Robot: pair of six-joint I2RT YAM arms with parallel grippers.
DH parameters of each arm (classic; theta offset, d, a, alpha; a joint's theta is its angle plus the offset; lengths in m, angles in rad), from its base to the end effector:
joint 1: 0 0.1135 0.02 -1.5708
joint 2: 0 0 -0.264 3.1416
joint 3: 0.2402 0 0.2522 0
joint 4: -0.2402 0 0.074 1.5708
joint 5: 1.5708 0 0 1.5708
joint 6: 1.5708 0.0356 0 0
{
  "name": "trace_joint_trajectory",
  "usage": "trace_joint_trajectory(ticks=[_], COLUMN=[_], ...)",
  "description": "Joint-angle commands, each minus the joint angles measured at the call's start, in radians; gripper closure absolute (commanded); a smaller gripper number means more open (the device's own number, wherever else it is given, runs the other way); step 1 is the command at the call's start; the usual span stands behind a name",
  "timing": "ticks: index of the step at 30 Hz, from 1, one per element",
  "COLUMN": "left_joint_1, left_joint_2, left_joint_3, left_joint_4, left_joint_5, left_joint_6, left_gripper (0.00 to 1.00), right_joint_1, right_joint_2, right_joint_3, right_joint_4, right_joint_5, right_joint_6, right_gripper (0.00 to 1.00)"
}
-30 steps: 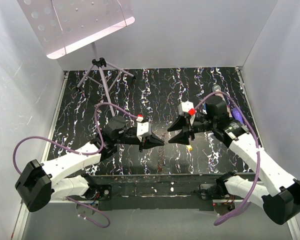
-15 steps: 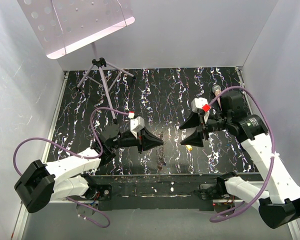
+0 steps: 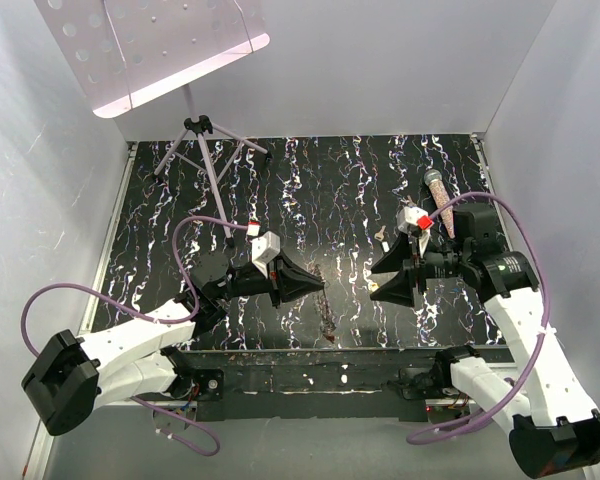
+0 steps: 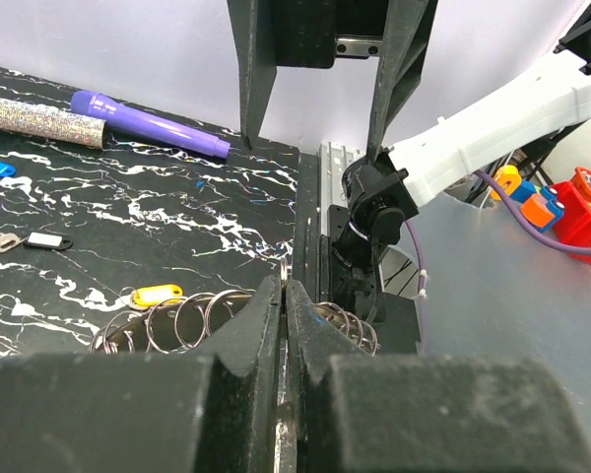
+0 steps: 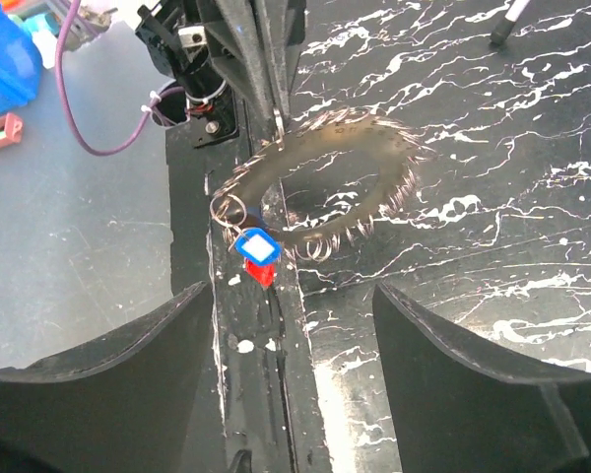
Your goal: Put the keys on the keyring
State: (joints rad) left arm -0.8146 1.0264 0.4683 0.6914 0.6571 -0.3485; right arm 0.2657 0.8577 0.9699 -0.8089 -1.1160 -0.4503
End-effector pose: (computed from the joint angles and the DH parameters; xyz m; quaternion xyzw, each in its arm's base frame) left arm 0.1380 -0.1780 0.2741 0.3802 0.5503 -0.5689 0.4786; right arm 0.1390 0.0710 0.3427 -0.4792 0.6413 0.4446 0.4018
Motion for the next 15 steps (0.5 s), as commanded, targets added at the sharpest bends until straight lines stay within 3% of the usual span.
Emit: trace_joint_trajectory(ticks=[1, 8, 11, 15], left_joint_1=[0.002, 0.000, 0.000, 0.002], left_joint_2=[-0.034, -0.042, -0.040, -0.049], left_joint_3=[0.004, 0.027, 0.046, 0.128], left_joint_4=[-0.001, -0.073, -0.121, -0.321], left_joint_5=[-0.004, 0.006, 0.022, 0.044], left_joint_6=[-0.017, 0.037, 0.081, 0.225], left_gripper=[1.00, 1.00, 1.00, 1.00], right_joint_1=[-0.028, -0.017, 0.019, 0.032], right_joint_2=[0.030, 0.121, 0.176, 0.236], right_joint_3=[0.029, 0.078, 0.148, 0.272], right_joint_4=[0.008, -0.087, -0.292, -0.586], right_joint_5=[-0.042, -0.137, -0.098, 0.037], right_joint_6=[0.052, -0.148, -0.389, -0.724], right_gripper=[0.27, 0.32, 0.33, 0.33])
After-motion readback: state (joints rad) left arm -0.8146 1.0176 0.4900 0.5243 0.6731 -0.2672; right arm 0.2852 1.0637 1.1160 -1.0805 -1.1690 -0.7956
